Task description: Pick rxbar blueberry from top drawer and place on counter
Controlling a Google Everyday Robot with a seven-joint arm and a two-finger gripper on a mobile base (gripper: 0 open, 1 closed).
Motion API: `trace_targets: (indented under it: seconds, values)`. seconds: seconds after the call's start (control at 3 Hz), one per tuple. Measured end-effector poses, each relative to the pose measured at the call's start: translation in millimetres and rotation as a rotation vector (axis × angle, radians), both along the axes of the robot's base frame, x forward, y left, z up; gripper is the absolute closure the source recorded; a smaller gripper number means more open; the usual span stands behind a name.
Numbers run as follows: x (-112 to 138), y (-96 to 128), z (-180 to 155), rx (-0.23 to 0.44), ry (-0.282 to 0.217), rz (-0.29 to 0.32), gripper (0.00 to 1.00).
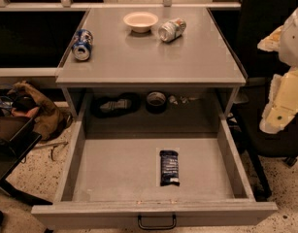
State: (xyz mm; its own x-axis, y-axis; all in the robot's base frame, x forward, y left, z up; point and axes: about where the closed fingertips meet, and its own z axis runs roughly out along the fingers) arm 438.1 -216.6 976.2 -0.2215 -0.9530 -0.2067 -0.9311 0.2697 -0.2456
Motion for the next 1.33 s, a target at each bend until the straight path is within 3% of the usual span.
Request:
trace_targets:
  seconds: [0.67,1.33]
  values:
    - [1,1,-5,0.008,0.006,-0.003,0.00]
    - [13,19,-109,0.121,0.097,0.051,0.00]
